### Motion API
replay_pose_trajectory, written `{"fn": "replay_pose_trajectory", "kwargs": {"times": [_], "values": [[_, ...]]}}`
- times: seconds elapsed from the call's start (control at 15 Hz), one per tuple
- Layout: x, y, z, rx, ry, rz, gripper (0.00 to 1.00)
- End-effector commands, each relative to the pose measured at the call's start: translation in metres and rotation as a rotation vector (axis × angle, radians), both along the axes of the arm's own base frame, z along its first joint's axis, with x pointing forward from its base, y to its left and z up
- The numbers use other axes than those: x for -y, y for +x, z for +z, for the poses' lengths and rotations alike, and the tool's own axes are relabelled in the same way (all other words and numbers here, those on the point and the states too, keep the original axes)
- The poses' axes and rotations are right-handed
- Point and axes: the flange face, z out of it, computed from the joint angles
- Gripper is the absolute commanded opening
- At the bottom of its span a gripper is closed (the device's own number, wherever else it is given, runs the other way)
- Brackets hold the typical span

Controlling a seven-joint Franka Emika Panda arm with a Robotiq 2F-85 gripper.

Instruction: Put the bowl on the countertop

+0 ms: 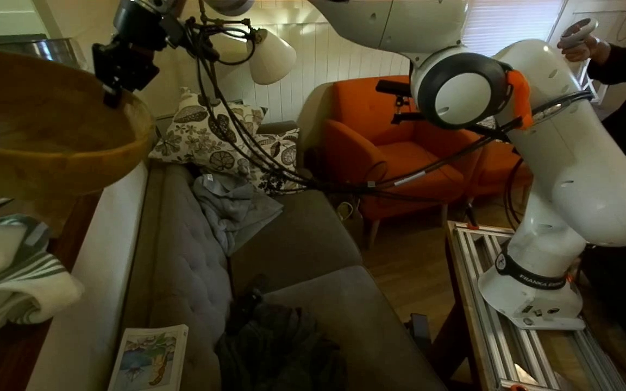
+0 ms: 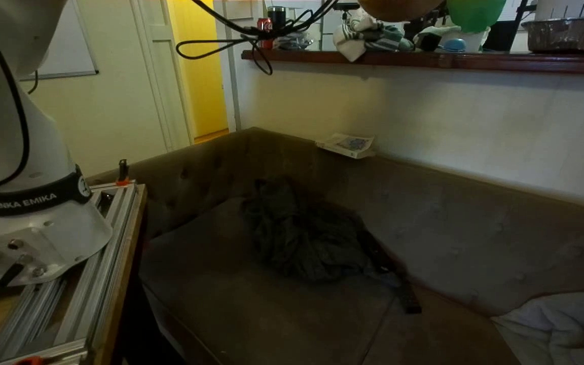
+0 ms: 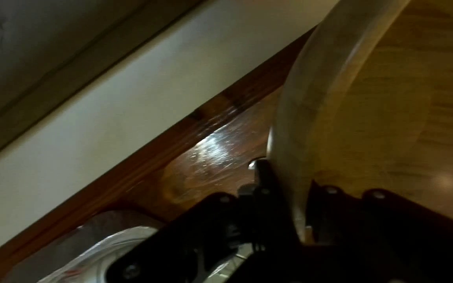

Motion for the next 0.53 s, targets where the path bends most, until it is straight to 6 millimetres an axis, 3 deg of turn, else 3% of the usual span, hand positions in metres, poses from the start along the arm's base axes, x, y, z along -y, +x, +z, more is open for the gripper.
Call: {"fn": "replay_pose_trajectory", "kwargs": {"times": [0.0, 0.07, 0.13, 0.2, 0.33, 0.47], "values": [[0.019, 0.0, 0.0, -0.011, 0.004, -0.047, 0.04], [0.032, 0.0, -0.003, -0.017, -0.002, -0.063, 0.15], [0.037, 0.001, -0.008, -0.023, -0.009, -0.059, 0.15], [0.036, 0.003, -0.013, -0.028, -0.013, -0.054, 0.04], [0.027, 0.01, -0.026, -0.065, 0.04, -0.136, 0.04], [0.03, 0.012, -0.033, -0.111, 0.083, -0.23, 0.04]]}}
